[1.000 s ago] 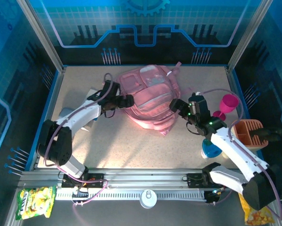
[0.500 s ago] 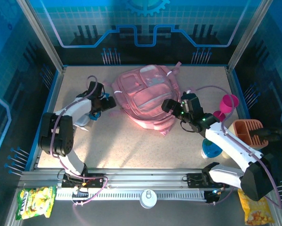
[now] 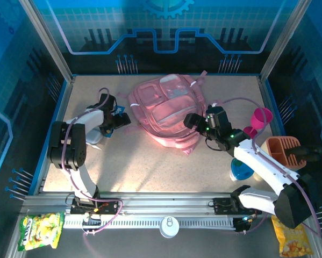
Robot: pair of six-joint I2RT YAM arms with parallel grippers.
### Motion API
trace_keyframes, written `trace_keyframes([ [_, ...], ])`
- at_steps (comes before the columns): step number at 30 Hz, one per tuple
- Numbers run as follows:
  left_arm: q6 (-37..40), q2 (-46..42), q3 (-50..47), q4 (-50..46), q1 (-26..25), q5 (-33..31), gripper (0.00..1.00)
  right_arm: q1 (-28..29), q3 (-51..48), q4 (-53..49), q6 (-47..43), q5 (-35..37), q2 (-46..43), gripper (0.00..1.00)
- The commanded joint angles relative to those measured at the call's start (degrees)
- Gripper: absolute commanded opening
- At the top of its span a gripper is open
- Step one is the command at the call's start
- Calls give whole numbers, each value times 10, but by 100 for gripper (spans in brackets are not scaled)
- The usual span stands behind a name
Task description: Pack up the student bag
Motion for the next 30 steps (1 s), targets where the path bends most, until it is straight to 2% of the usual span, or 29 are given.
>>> trace_keyframes([
  [1,6,4,-4,-18,3,15,99,8,13,11,2,-1,3,99],
  [16,-43,-26,-73,-20,-12,76,99,8,15,20,3,-6,16,99],
  [20,-73,-47,-98,-26,-50,79,99,8,14,24,3,-7,19,98],
  [30,-223,-134,-188,-14,-179,83,99,8,10,37,5,-21,33,98],
])
